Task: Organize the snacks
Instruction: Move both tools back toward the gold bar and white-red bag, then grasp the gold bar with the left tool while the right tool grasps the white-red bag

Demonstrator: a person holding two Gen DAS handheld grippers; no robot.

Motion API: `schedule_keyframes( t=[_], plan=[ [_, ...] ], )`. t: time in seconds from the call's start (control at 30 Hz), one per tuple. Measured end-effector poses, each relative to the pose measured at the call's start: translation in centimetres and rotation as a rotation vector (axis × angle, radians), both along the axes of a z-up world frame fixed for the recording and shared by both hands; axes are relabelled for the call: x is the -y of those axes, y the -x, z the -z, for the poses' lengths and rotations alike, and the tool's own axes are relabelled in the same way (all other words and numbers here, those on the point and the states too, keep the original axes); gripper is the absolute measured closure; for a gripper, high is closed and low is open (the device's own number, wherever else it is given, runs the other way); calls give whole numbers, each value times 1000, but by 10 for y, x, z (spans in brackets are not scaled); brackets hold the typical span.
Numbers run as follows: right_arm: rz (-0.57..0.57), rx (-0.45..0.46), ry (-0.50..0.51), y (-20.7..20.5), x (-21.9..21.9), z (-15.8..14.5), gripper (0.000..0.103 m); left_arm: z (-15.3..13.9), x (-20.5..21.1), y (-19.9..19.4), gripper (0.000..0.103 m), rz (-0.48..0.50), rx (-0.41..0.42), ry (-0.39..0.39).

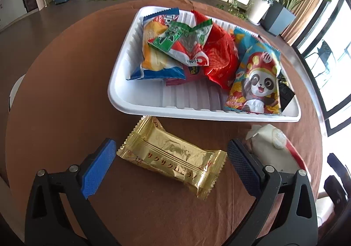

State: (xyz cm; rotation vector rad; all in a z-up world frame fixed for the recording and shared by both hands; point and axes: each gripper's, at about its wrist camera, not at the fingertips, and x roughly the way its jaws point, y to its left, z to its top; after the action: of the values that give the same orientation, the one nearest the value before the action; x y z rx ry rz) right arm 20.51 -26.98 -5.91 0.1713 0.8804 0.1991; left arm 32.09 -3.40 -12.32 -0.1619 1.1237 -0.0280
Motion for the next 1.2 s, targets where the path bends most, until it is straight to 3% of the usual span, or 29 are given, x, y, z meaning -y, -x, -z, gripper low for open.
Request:
schedule_keyframes(
  t=[0.27,0.6,0.77,1.03,1.1,1.2],
  plan=[
    [-10,-3,-8,9,0,5,19,8,-3,-9,1,-4,-19,-76],
    [-26,-10,8,16,-7,5,18,14,-19,18,2,81,-63,-93],
    [-44,0,32,18,-18,2,19,1,-26,31,3,72,-8,-103],
    [-129,7,112,9,-34,0,19,9,-25,2,3,85,-17,-134],
    [-156,-2,134,3,-36,3,19,15,-26,-2,14,87,-29,-134],
    [-194,-46,155,-8,-38,12,19,19,-26,-3,18,96,-19,-143]
  ],
)
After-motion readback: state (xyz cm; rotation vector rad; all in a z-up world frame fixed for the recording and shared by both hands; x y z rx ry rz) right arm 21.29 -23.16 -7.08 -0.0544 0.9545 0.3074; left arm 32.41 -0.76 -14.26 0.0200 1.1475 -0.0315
